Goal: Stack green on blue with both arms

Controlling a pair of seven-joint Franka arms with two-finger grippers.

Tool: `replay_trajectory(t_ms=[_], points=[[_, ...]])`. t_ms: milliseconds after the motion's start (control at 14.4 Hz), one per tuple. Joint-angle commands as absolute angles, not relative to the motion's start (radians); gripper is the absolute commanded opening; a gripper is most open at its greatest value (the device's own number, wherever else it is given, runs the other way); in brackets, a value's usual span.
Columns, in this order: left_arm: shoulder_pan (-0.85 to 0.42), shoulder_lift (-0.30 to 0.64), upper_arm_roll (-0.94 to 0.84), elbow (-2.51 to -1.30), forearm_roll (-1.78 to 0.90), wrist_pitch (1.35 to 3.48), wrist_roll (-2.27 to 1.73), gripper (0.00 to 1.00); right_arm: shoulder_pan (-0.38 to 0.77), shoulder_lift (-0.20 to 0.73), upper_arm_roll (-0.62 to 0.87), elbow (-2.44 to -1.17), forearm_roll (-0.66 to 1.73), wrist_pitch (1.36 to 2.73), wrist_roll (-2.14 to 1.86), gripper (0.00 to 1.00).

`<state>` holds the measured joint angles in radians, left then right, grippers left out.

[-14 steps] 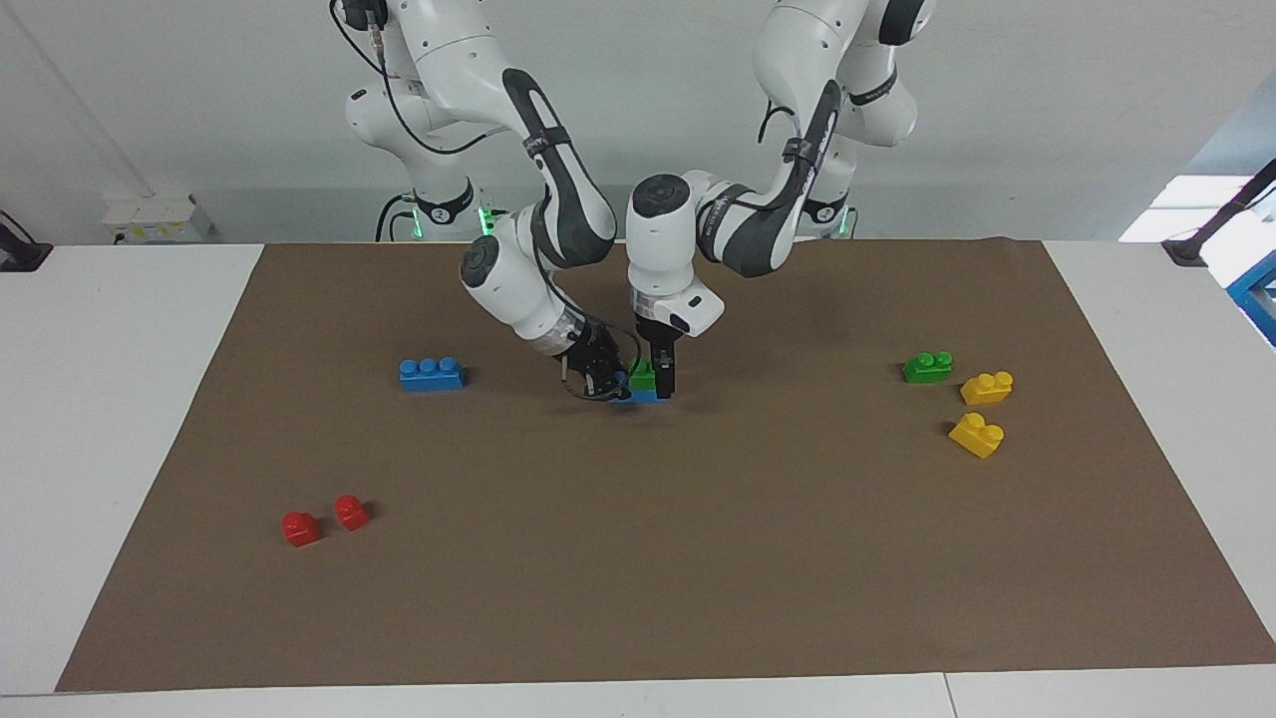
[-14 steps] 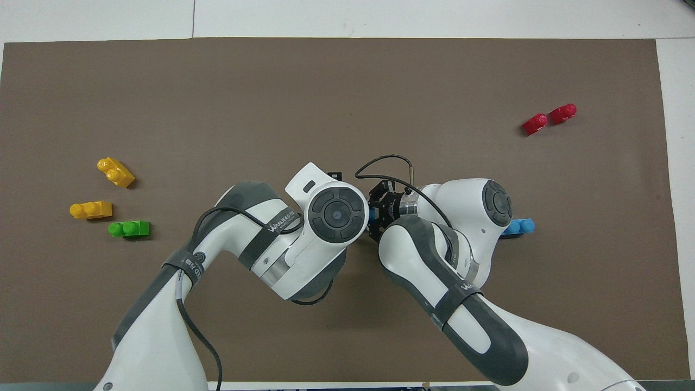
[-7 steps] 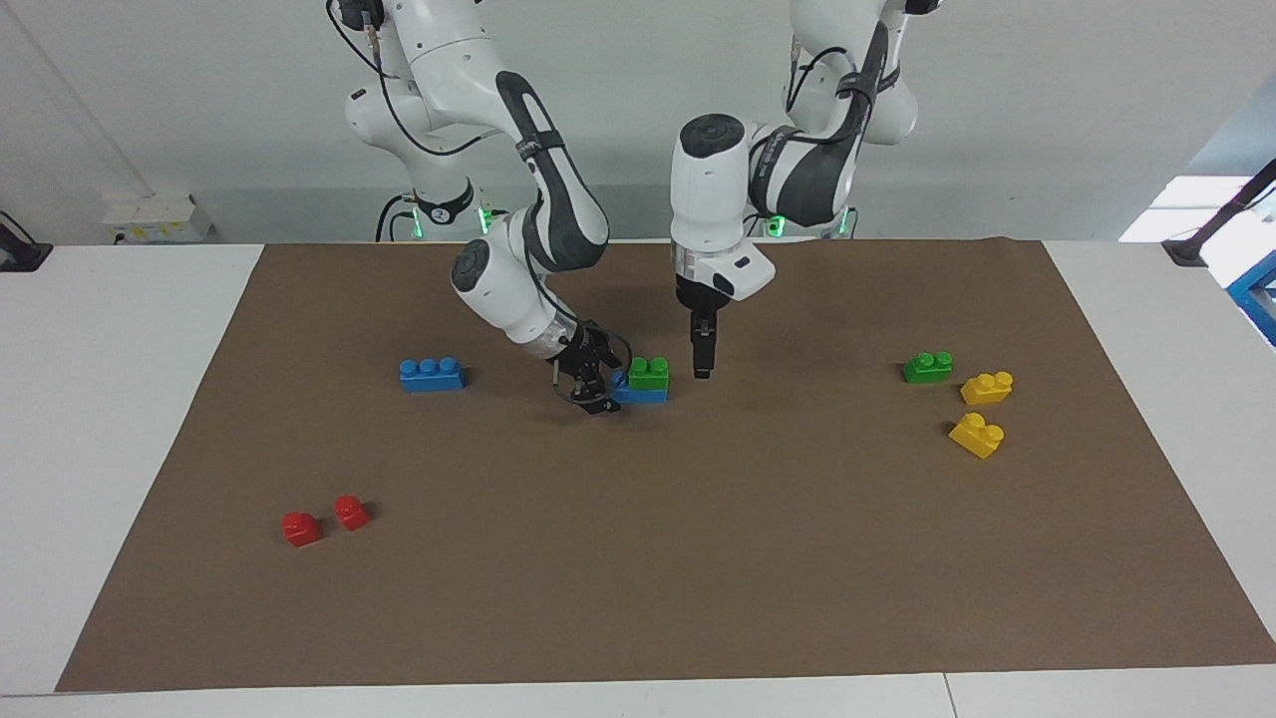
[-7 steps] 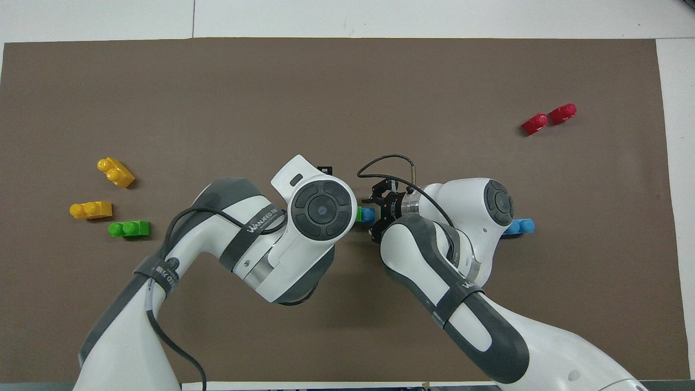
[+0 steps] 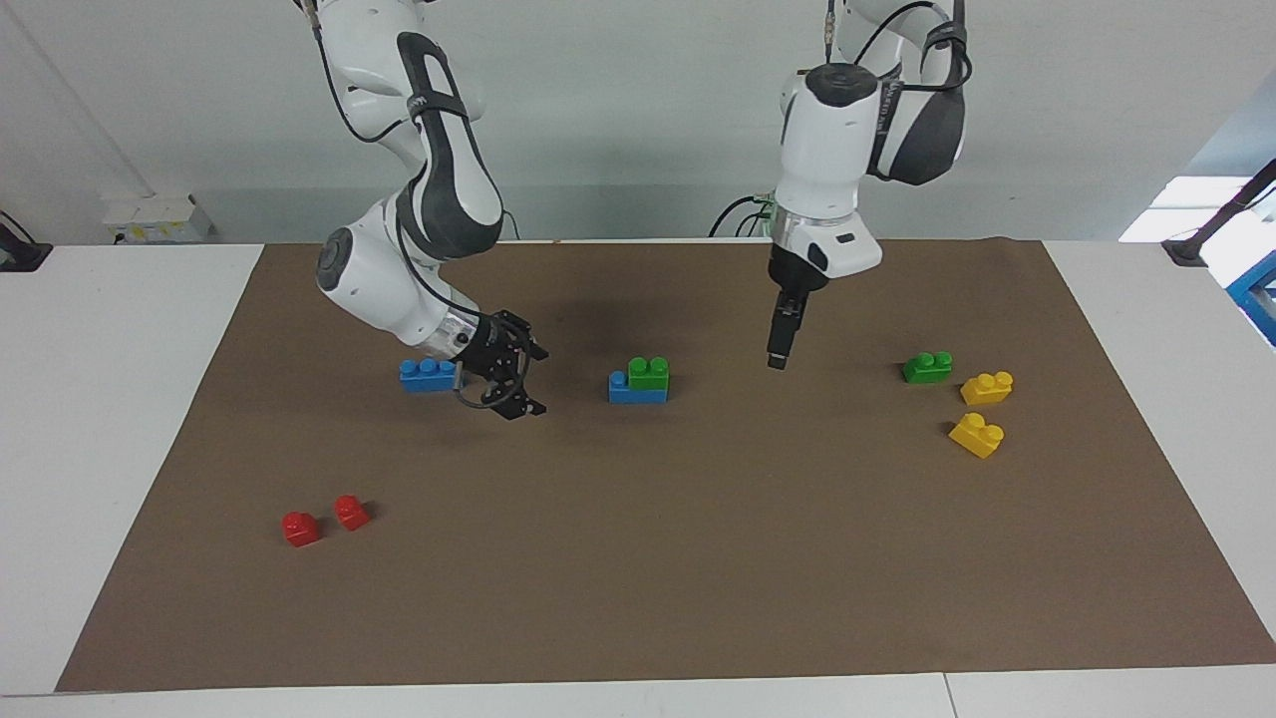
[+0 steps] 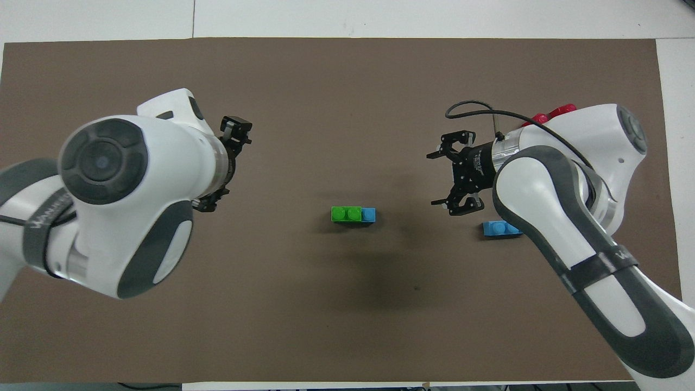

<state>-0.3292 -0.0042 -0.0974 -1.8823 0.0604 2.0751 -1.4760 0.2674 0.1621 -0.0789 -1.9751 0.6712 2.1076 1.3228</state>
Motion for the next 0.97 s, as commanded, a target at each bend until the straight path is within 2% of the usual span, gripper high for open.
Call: replay_trajectory(t_ms=[0,487,765,904], points=[[-0.217,-0.057,-0.101,-1.868,-0.006,1.988,-1.182,1.00,0.233,0.114,-0.069,-1.928,0.556,2.043,1.182,1.00],[-0.052,-0.058,-0.097,-1.755,-0.011,1.800,-0.521,1.00,0.135,-0.020,-0.071,-1.829,0.232,1.840,0.607,1.00],[-0.005,-0.058,-0.089,-1.709,-0.009,1.724,-0.290,1.00,0.097,-0.020,-0.069,-1.634,0.103,1.656,0.306,1.00],[0.014,-0.070,-0.087,-1.707,-0.011,1.707,-0.217,1.00,0.100,-0.028,-0.069,-1.586,0.042,1.588,0.203,1.00]])
